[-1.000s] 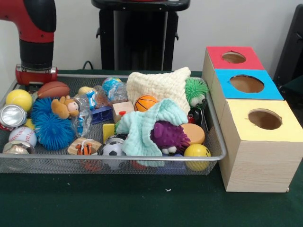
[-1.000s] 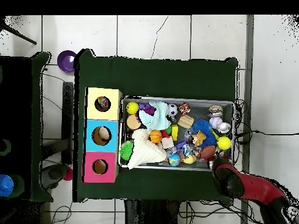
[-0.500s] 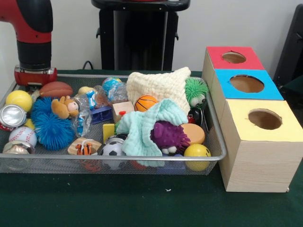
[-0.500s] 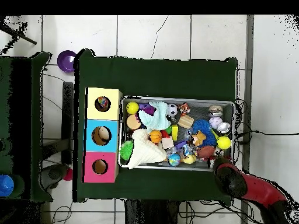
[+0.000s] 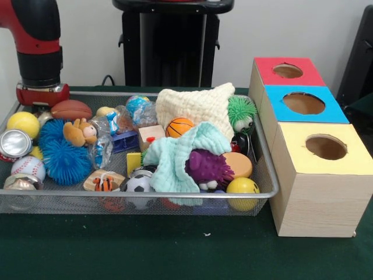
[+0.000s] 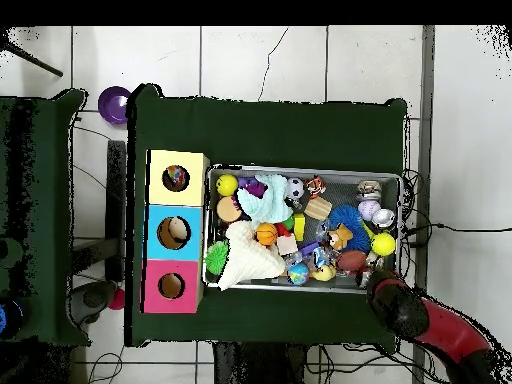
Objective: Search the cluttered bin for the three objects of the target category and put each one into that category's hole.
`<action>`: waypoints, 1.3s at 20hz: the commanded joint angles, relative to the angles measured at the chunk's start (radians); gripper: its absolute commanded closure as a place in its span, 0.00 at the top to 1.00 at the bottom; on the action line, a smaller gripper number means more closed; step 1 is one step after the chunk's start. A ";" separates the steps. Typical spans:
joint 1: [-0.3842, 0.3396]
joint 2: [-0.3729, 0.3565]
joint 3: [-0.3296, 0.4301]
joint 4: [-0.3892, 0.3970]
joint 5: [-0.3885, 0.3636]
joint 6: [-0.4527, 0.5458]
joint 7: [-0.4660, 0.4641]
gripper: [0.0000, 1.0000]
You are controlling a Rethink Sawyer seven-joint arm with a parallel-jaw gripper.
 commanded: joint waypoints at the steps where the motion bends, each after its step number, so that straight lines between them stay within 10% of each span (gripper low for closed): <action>1: 0.013 0.091 0.140 0.013 0.081 0.077 0.128 1.00; 26: 0.081 0.029 0.121 0.080 0.163 0.084 0.154 1.00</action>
